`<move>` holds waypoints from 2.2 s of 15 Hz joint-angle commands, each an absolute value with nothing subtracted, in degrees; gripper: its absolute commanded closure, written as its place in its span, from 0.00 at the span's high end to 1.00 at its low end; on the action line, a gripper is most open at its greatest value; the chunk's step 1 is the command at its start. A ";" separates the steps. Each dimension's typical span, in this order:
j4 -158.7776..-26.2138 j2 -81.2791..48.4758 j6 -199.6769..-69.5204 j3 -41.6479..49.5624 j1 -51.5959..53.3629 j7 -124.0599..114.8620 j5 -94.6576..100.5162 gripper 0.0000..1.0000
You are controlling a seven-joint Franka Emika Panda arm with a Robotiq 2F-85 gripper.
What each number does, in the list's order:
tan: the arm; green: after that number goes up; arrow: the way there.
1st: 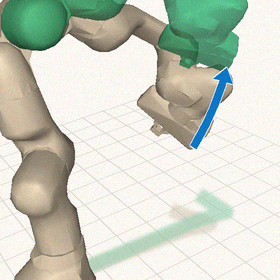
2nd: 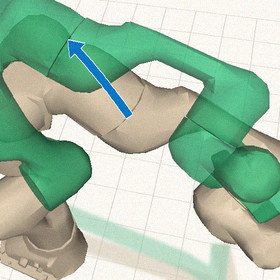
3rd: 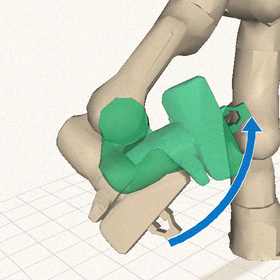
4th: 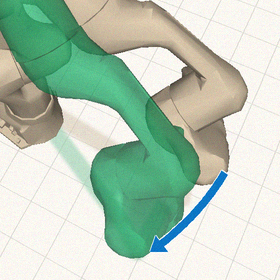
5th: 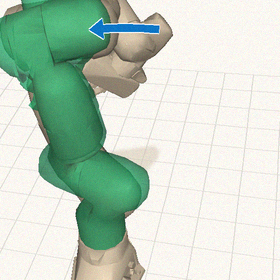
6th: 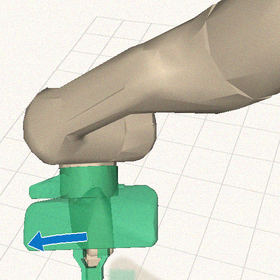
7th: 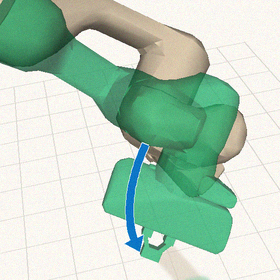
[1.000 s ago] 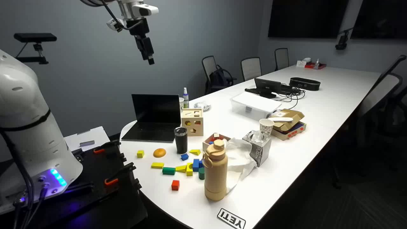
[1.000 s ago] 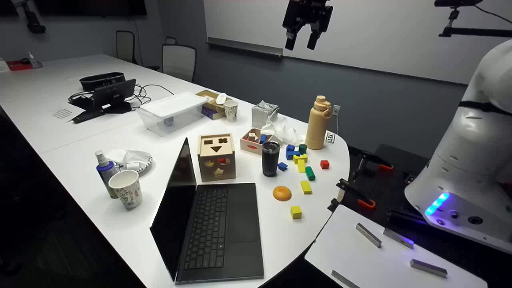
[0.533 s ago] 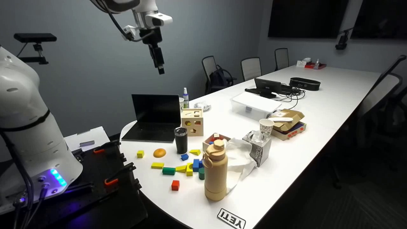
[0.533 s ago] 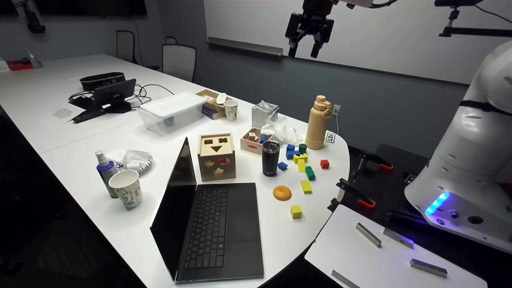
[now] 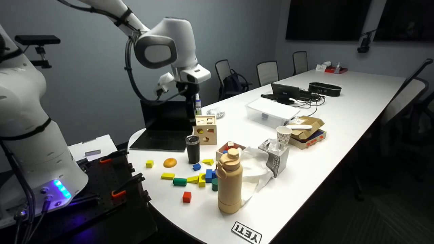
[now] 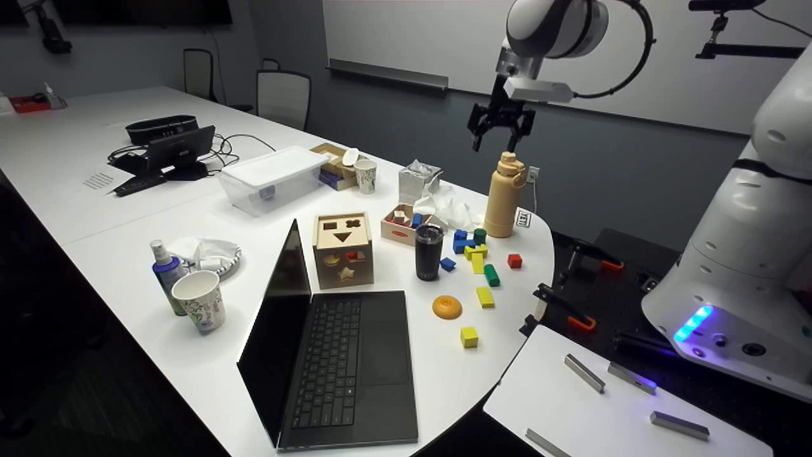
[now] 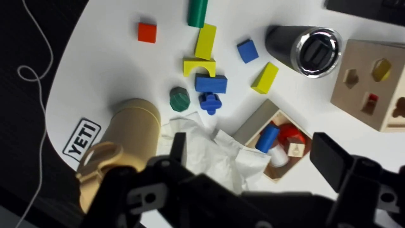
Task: Put the orange block in the wooden toy box.
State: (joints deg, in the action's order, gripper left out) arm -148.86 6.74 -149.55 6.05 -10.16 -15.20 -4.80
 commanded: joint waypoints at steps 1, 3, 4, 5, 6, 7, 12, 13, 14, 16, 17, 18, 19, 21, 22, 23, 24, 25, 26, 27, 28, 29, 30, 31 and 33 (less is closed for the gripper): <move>-152.49 0.27 -156.10 6.85 -10.57 -21.45 -4.22 1.00; -155.34 -3.35 -160.96 7.98 -10.33 -24.80 -3.43 1.00; -156.43 -5.24 -163.30 8.66 -9.96 -26.13 -3.28 1.00; -157.62 -7.25 -165.92 9.09 -9.59 -26.39 -4.63 1.00; -158.53 -9.00 -168.07 9.83 -9.05 -27.58 -4.48 1.00; -159.43 -11.47 -171.37 10.70 -8.54 -28.16 -4.91 1.00; -159.37 -21.41 -184.61 1.85 -16.78 -26.56 -14.18 1.00; -159.24 -22.86 -187.10 -1.56 -20.25 -26.90 -14.65 1.00; -158.53 -25.06 -189.45 -4.07 -23.13 -27.39 -14.34 1.00; -157.23 -28.92 -193.06 -7.48 -28.10 -27.99 -12.91 1.00; -156.48 -30.74 -194.21 -8.17 -29.92 -27.83 -12.54 1.00; -155.72 -32.17 -194.80 -8.52 -31.09 -27.13 -13.07 1.00; -154.93 -33.48 -195.09 -8.45 -32.14 -27.04 -12.81 1.00; -152.97 -35.75 -194.79 -8.24 -33.57 -26.61 -12.68 1.00; -151.99 -36.65 -194.39 -8.11 -33.85 -26.38 -12.89 1.00; -150.82 -37.57 -193.99 -8.17 -34.26 -26.20 -13.01 1.00; -149.78 -38.36 -193.79 -8.41 -34.67 -26.09 -13.04 1.00; -148.72 -39.11 -193.43 -8.42 -34.73 -25.97 -13.17 1.00; -147.71 -39.83 -193.14 -8.31 -34.56 -25.85 -13.33 1.00; -146.90 -40.38 -192.80 -8.42 -34.61 -25.71 -13.34 1.00; -146.15 -41.06 -192.62 -8.48 -34.60 -25.61 -13.41 1.00; -145.59 -41.71 -192.40 -8.27 -34.32 -25.43 -13.53 1.00; -145.13 -42.25 -192.33 -8.32 -34.37 -25.31 -13.55 1.00; -144.84 -42.69 -192.16 -8.53 -34.60 -25.23 -13.51 1.00; -144.32 -43.48 -191.83 -8.76 -34.83 -25.08 -13.48 1.00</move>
State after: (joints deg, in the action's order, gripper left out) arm -145.25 -42.58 -193.07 -7.81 -33.89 -26.19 -13.33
